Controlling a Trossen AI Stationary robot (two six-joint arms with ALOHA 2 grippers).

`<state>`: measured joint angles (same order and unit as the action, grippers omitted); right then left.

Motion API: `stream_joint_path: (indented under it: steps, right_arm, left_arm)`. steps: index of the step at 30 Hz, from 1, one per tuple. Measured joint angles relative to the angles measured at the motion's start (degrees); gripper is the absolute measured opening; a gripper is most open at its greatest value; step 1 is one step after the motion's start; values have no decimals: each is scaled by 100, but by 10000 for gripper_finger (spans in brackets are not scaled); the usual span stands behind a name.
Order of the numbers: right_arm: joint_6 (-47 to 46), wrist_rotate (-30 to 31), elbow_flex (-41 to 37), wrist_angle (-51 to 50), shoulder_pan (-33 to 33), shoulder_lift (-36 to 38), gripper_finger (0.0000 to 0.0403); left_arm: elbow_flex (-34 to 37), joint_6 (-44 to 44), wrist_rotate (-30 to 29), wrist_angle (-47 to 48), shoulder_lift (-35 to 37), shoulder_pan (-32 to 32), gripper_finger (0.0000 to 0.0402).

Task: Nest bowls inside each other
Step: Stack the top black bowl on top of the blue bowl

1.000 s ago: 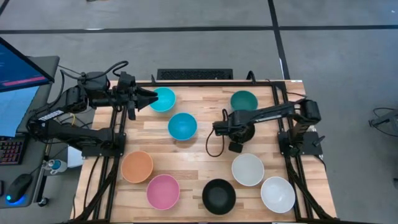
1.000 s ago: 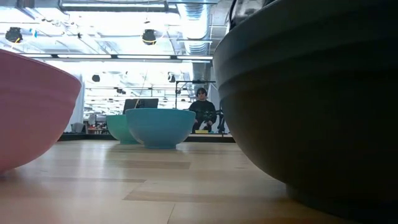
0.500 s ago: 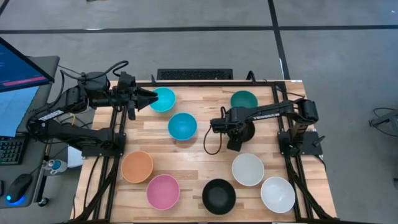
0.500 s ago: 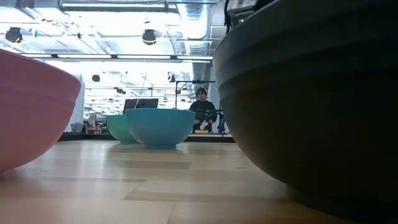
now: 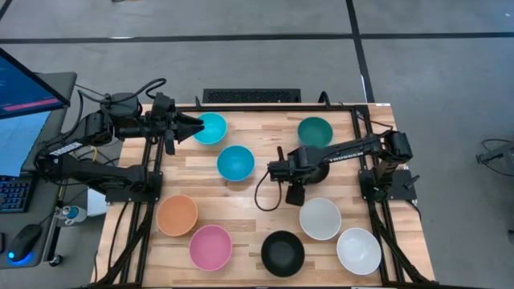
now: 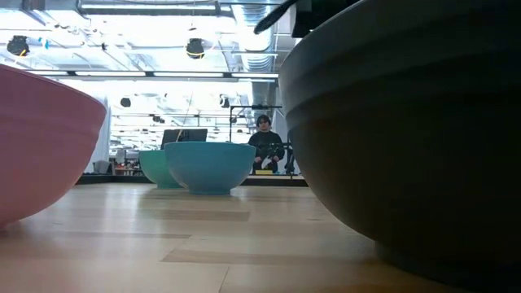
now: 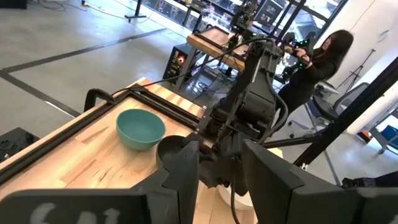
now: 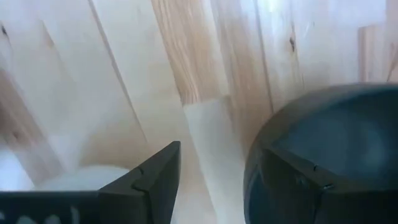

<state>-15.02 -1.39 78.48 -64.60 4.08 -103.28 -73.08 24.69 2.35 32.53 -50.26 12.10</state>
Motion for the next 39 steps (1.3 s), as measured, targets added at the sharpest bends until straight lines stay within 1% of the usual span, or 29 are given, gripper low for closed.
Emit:
stream_joint_path:
  steps: [5, 7, 9, 11, 13, 16, 20, 22, 26, 29, 33, 36, 39]
  right_arm:
    - [1, 30, -11, 40, -30, -183, 235]
    - [-2, 143, 13, 158, -55, -324, 235]
    - [-2, 294, -15, -166, -70, -392, 235]
    - [-4, 319, 71, -186, -89, -462, 235]
    - [-5, 355, 86, -494, -106, -478, 235]
    - [-5, 358, 156, -408, -123, -463, 235]
    - [-5, 399, 156, -557, -123, -373, 235]
    - [-4, 586, 155, -887, -123, -383, 235]
    - [-3, 1182, 181, -1637, -151, -383, 235]
    - [-116, 1261, 181, -1951, -228, -383, 235]
    - [-186, 1261, 151, -1869, -329, -383, 235]
    - [-191, 1103, -122, -1497, -431, -382, 235]
    - [-193, 1043, -399, -1436, -499, -383, 235]
  left_arm:
    - [0, 84, 14, 2, 0, 0, 112]
    - [0, 129, 45, 4, 0, 0, 112]
    - [0, 131, 97, 15, 1, -1, 112]
    - [-2, 133, 177, 15, 2, -1, 112]
    - [-2, 133, 192, 15, 0, -4, 112]
    - [-2, 119, 188, 20, 0, -2, 112]
    - [-2, 94, 173, 20, 0, 0, 112]
    - [-2, 74, 170, 20, 2, 0, 112]
    - [-2, 66, 166, 20, 2, 0, 112]
    - [-2, 63, 166, 20, 0, 0, 112]
    - [-2, 63, 164, 63, 0, 0, 112]
    - [-2, 93, 164, 175, 0, 0, 112]
    - [-2, 112, 227, 256, 2, 0, 112]
